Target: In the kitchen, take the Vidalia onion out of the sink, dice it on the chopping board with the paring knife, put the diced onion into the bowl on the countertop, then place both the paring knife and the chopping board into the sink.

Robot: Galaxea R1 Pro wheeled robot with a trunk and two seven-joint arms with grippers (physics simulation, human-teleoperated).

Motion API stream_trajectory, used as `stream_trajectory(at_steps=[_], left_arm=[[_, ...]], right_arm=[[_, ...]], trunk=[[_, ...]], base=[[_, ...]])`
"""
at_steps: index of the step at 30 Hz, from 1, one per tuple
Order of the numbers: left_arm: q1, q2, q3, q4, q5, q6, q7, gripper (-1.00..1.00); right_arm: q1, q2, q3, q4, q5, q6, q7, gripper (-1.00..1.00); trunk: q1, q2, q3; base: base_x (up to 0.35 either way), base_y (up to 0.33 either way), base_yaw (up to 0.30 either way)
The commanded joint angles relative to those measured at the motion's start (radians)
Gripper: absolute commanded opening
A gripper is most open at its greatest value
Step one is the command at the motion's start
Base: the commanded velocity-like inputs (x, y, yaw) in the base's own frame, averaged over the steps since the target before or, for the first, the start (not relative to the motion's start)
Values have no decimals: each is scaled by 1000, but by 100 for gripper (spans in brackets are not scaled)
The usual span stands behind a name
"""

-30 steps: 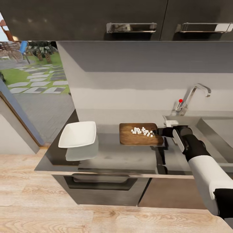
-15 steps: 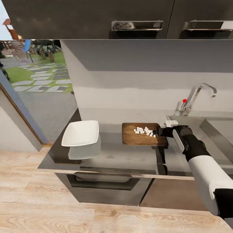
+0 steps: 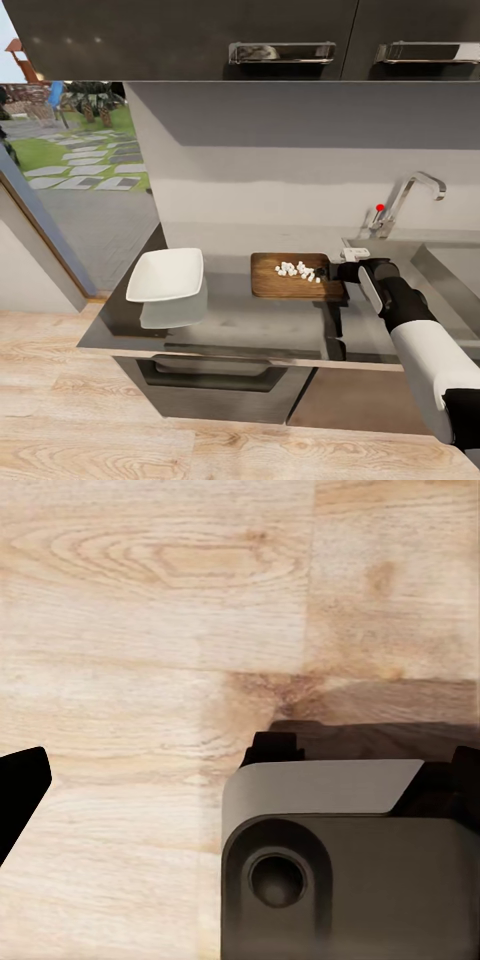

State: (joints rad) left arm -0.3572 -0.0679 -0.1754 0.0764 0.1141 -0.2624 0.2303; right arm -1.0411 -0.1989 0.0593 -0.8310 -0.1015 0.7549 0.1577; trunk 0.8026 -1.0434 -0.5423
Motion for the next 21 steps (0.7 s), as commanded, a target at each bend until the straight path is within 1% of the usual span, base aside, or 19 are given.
stream_trajectory(at_steps=[1,5,18,21], left_arm=[[-2,-1,-9,5,10,-8,1,100],[-2,-1,-9,5,10,-8,1,100],[-2,0,-9,5,10,-8,0,100],[-2,0,-9,5,10,-8,1,100]], right_arm=[[-1,-6,3,-1,-10,4,-4,100],[-1,-14,2,-2,-10,4,-4,100],[-1,-17,1,-2,-10,4,-4,100],[-1,-24,-1,-2,-9,4,-4,100]], trunk=[[0,-1,-1],[0,-1,-1],[0,-1,-1],[0,-1,-1]], base=[[0,-30,0],[0,-13,0],[0,-1,0],[0,0,0]])
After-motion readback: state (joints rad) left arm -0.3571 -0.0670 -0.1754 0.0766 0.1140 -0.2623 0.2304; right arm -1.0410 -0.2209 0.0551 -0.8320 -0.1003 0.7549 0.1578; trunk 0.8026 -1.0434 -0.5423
